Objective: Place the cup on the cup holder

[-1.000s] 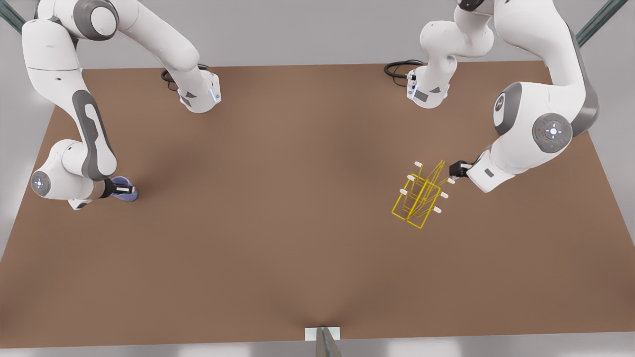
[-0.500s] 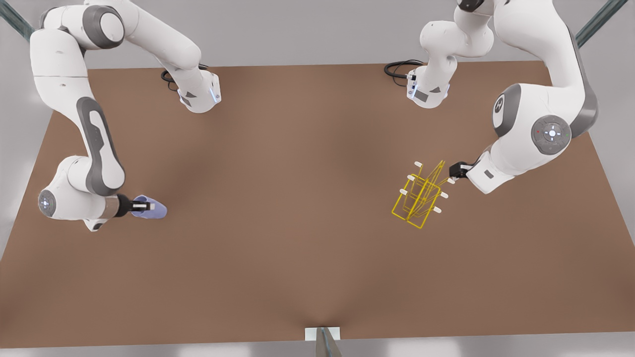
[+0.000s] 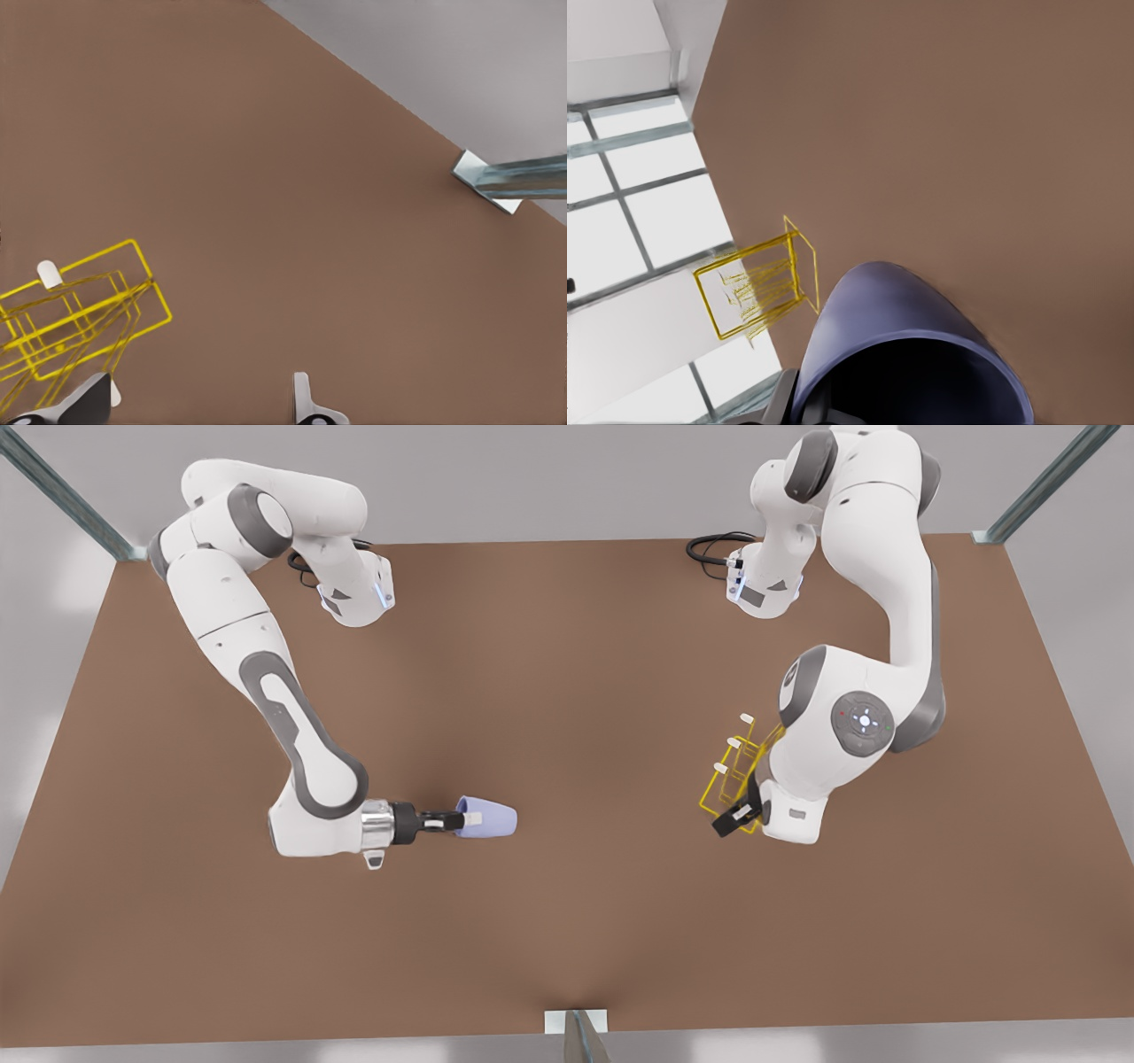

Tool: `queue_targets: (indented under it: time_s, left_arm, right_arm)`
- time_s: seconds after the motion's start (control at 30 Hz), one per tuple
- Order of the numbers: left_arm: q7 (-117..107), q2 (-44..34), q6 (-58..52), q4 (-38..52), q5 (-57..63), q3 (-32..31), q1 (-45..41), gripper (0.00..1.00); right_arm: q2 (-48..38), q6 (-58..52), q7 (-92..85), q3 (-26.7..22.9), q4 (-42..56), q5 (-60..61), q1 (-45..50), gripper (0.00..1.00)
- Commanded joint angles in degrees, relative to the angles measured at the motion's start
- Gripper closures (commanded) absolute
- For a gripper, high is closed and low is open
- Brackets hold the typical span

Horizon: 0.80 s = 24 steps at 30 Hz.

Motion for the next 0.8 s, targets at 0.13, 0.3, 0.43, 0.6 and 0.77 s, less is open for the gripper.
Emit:
queue_targets:
  time_s: [0.13,0.3,0.43,0.6,0.77]
  left_arm:
    - [-53.50,0.33,2.77,0.11,1.53,-0.08,-0.06,0.00]
    - [-53.68,0.42,2.41,0.11,1.53,-0.35,-0.85,0.00]
    - [-55.43,0.42,2.94,0.20,1.26,-0.52,-3.48,0.00]
    - [-60.80,2.09,3.99,0.20,1.53,-0.35,-7.62,0.00]
    - [-65.89,9.21,16.30,1.70,5.92,-0.17,-9.47,0.00]
  right_arm:
    - [9.81,16.92,15.55,-0.23,13.63,2.47,13.00,0.79]
    - [18.95,20.08,14.58,-0.32,22.33,2.03,19.33,0.79]
    - [21.06,19.21,11.95,-1.72,23.04,-0.87,19.33,0.79]
    - [21.15,17.89,12.56,-3.66,22.42,-1.31,19.33,0.34]
    - [19.74,17.10,13.00,-3.66,22.25,-2.63,18.19,0.00]
